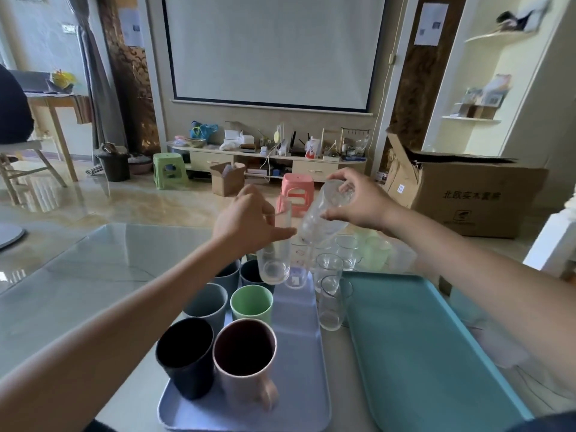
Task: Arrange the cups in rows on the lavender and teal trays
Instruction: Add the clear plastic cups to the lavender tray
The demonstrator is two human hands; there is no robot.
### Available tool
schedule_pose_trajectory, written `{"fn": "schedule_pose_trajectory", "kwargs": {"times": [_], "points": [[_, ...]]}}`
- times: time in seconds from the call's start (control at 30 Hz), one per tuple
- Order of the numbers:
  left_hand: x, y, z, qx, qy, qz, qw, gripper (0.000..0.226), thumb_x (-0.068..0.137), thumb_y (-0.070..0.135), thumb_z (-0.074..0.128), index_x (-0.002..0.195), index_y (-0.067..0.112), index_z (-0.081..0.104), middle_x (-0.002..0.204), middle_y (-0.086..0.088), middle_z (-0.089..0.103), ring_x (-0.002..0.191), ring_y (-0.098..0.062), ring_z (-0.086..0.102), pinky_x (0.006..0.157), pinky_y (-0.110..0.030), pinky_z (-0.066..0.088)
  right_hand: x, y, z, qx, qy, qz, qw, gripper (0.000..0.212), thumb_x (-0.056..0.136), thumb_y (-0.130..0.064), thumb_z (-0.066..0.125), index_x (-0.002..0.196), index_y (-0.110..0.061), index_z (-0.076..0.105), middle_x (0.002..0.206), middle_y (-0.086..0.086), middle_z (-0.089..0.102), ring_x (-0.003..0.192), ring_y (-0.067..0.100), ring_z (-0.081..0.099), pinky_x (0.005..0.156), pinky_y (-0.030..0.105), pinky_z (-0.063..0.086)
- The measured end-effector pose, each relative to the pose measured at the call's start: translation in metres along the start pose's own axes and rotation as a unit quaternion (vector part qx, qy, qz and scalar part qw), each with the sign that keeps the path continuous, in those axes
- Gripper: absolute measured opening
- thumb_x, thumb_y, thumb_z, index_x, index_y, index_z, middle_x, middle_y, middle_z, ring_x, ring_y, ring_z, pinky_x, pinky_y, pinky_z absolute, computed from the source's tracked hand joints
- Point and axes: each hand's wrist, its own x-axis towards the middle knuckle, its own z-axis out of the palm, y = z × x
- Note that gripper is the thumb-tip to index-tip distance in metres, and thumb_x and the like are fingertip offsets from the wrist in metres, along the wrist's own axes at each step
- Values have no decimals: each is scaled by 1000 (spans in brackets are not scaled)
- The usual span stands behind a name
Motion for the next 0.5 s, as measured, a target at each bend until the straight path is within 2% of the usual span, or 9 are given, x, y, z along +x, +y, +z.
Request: {"fn": "schedule_pose_trajectory", "kwargs": {"times": [0.1,0.3,0.5], "points": [[-15,-2,10,-24,4,0,1000,41,60,51,81,56,16,60,99,5,52,90,-13,52,73,-33,52,-8,-4,7,-16,-48,2,999,73,67,-25,83,130,-25,45,119,2,47,106,16,48,69,21,41],[-25,-12,21,-55,0,14,998,41,60,49,81,64,10,69,99,8,50,84,-12,53,75,-37,52,-8,12,44,-54,-100,11,993,72,65,-25,83,128,-26,46,119,4,49,110,19,48,83,28,41],[-24,-19,22,-74,0,36,997,41,60,48,82,66,8,71,99,9,50,83,-10,53,74,-35,51,-5,34,80,-57,-141,38,988,69,69,-21,80,129,-25,46,114,0,43,102,13,45,80,24,38]]}}
